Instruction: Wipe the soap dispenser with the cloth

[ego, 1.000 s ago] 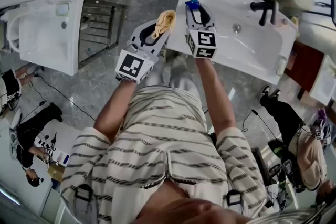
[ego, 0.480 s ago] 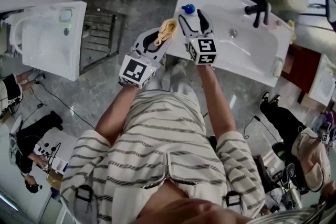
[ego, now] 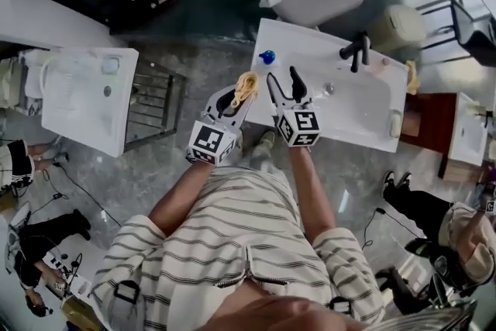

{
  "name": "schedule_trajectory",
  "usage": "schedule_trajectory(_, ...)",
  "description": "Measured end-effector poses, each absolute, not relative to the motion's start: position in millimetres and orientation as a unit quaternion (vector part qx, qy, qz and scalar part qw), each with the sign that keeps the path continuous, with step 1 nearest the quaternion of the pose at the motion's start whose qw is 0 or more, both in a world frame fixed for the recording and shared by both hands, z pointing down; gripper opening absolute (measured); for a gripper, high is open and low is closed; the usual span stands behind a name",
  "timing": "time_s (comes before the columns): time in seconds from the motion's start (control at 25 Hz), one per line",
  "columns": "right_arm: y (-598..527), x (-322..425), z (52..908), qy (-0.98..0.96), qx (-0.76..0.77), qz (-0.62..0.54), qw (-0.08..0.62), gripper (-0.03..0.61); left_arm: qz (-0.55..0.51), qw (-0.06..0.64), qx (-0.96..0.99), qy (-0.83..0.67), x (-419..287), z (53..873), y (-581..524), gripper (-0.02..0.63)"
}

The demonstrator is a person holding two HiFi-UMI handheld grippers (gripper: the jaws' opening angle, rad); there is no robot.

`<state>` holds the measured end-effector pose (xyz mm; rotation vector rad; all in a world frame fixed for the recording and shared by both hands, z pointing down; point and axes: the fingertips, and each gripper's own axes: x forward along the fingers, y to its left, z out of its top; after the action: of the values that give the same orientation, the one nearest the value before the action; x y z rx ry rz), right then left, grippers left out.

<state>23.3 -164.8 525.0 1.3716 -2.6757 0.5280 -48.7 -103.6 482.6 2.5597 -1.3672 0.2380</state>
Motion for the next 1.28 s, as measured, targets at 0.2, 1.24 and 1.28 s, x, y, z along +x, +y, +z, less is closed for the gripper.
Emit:
schedule_trajectory(0.2, -153.6, 31.4, 486.0, -0.878, 0.455, 0.148, 0.015, 0.159, 0.073, 0.074, 0.883, -0.458, -42.6, 458.3, -105.4, 0.085)
schedule_trajectory(1.24, -107.7, 42.9, 405.5, -0.876, 0.473, 0.090, -0.021, 0.000, 0.047, 0.013, 0.887, -0.460, -32.1, 411.1, -86.9, 0.086)
schedule_trajectory(1.28, -107.4, 43.1, 405.8, -0.876, 0.473, 0.089, -0.021, 0.000, 0.047, 0.012, 0.887, -0.459, -31.6, 410.4, -86.9, 0.086)
